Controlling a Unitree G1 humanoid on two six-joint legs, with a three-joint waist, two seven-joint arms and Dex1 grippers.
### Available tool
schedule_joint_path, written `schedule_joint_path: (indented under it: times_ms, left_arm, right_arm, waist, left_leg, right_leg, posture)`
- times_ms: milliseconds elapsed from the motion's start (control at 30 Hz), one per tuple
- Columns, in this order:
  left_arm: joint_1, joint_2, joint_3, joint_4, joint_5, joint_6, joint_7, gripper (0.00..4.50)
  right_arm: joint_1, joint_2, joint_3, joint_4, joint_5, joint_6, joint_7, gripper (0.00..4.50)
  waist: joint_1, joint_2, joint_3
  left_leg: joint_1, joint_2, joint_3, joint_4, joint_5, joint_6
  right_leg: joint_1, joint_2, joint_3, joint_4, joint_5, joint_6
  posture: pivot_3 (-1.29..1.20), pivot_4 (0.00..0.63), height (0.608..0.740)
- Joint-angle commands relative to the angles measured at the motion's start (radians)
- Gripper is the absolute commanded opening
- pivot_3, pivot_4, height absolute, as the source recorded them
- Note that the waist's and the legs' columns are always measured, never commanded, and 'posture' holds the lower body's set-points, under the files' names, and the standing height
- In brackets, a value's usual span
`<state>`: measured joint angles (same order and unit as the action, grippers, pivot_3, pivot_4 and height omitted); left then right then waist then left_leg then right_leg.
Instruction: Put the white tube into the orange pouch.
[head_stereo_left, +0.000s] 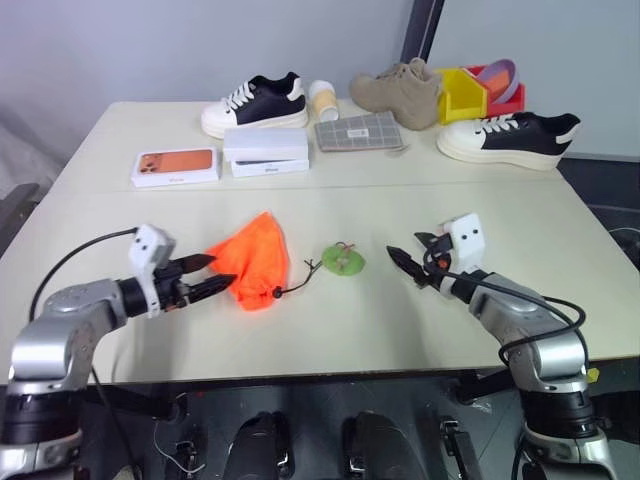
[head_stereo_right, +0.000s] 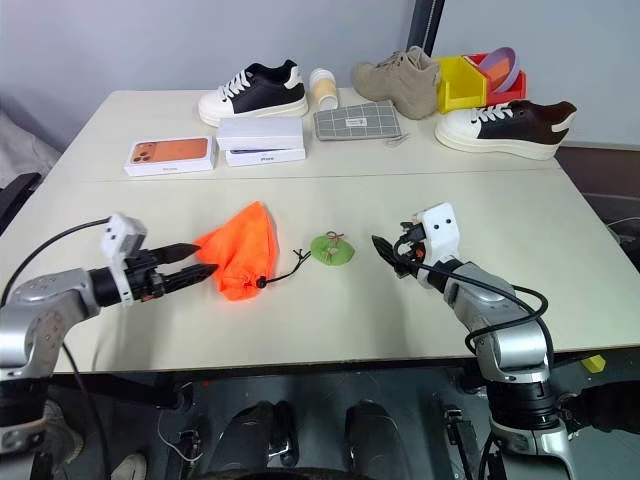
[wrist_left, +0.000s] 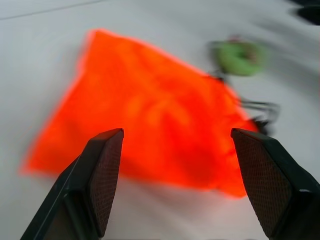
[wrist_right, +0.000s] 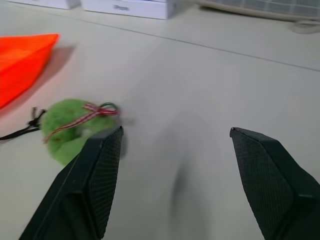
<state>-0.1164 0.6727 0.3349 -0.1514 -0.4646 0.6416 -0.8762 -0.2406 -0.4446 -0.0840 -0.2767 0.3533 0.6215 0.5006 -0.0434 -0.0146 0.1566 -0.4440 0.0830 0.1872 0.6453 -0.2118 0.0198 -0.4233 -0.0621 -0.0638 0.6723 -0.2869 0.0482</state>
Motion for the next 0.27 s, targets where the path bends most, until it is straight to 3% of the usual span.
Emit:
schedule_joint_path:
  times_ms: [33,267]
  left_arm:
    - [0.055,-0.021,0.058,-0.03,0.006,-0.071,0.055,3.65]
    - [0.148,-0.052,0.054,-0.057,-0.003,-0.126,0.094,3.65]
  right_arm:
    - [0.014,-0.016,0.007,-0.016,0.017,-0.052,0.059,3.53]
    - [0.04,-0.036,0.024,-0.008,0.032,-0.081,0.149,3.53]
  waist:
    - [0.003,0.0,0.0]
    - [0.002,0.0,0.0]
  left_leg:
    - [0.0,0.0,0.0,0.0,0.0,0.0]
    - [0.0,0.0,0.0,0.0,-0.002,-0.002]
  right_leg:
    - [0.0,0.0,0.0,0.0,0.0,0.0]
    - [0.0,-0.001,0.0,-0.001,-0.002,-0.004]
  posture:
    - [0.0,0.15,0.74]
    - [0.0,0.15,0.74]
